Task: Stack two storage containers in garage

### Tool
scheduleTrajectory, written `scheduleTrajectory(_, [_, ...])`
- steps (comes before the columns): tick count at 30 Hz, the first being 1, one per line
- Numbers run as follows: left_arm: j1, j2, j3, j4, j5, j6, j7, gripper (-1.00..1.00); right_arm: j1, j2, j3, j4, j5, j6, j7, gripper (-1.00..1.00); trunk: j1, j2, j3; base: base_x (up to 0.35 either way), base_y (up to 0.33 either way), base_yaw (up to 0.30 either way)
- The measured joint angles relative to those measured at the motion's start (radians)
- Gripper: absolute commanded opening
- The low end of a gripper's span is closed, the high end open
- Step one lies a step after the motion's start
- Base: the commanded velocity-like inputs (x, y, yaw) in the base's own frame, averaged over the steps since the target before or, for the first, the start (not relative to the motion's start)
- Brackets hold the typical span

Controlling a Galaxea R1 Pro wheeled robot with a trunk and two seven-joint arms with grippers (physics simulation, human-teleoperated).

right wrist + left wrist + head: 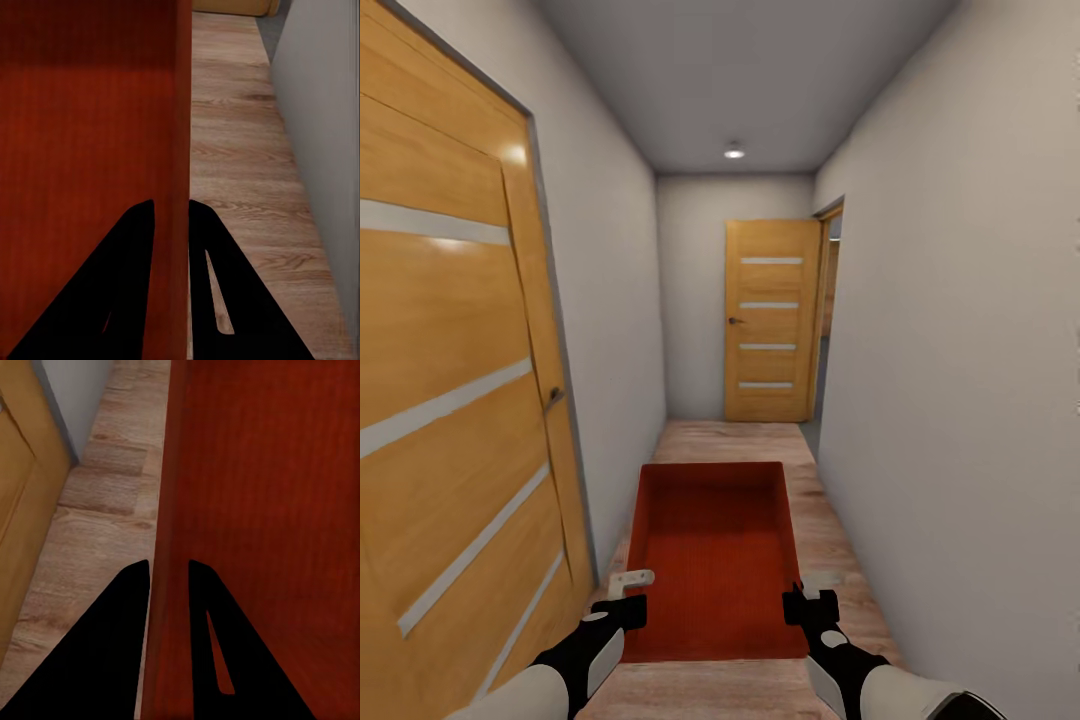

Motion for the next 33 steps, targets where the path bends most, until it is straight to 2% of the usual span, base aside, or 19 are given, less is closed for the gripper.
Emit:
scheduleTrajectory(6, [0.000, 0.000, 0.000, 0.000, 0.000, 0.000, 0.000, -1.00, 0.000, 0.000, -0.001, 0.000, 0.001, 0.000, 0.000, -1.00, 0.000, 0.000, 0.000, 0.322, 0.000, -0.118])
scheduleTrajectory(33, [0.000, -0.001, 0.000, 0.000, 0.001, 0.000, 0.002, -1.00, 0.000, -0.001, -0.006, -0.001, 0.008, 0.002, 0.001, -1.00, 0.000, 0.000, 0.000, 0.322, 0.000, -0.001])
